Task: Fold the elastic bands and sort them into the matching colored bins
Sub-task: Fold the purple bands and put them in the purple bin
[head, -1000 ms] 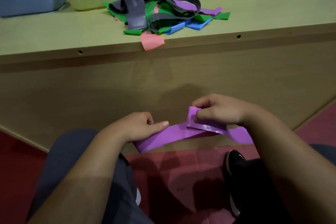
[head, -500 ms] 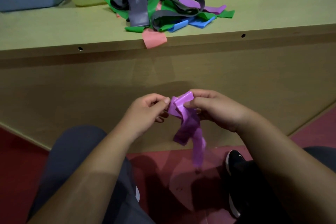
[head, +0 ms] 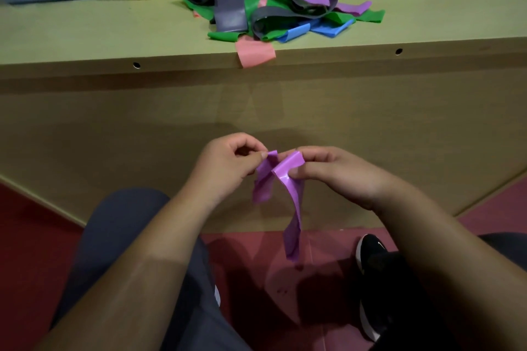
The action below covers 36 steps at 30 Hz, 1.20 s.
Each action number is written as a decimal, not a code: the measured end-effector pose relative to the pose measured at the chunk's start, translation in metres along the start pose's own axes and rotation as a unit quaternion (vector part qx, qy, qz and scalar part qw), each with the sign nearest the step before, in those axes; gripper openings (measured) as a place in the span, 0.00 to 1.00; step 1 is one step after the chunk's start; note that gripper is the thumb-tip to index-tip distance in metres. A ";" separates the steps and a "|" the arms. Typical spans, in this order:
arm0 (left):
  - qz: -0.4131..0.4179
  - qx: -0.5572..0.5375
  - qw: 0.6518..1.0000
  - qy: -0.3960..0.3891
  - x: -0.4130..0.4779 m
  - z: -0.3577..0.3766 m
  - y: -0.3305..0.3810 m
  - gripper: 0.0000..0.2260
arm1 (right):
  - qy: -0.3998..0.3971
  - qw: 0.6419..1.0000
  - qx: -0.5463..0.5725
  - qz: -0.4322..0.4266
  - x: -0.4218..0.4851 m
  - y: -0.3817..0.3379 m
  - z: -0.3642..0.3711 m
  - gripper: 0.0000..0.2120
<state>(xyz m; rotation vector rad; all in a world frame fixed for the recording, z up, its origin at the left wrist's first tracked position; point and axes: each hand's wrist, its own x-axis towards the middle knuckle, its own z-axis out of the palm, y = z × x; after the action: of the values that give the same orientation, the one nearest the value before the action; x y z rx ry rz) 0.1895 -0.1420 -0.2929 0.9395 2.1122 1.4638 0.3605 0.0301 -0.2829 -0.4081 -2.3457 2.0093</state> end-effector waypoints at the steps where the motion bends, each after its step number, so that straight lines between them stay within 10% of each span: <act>1: 0.007 0.015 1.000 0.001 0.000 -0.001 -0.001 0.04 | 0.000 1.000 -0.013 -0.001 0.001 0.001 0.001 0.10; 21: -0.067 -0.086 0.993 -0.035 -0.007 0.000 0.008 0.01 | 0.023 0.998 0.060 0.017 0.017 0.024 0.023 0.10; 28: 0.082 0.182 0.980 -0.003 -0.004 -0.005 -0.001 0.06 | 0.035 0.998 0.044 0.027 0.018 0.028 0.023 0.10; 36: 0.130 0.170 0.977 -0.004 -0.001 -0.007 -0.005 0.07 | 0.064 0.998 0.017 0.018 0.022 0.032 0.030 0.10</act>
<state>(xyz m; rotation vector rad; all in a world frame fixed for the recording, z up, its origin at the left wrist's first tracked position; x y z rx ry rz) 0.1838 -0.1487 -0.2951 1.3907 2.3499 1.2238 0.3398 0.0102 -0.3223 -0.5626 -2.2412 1.9713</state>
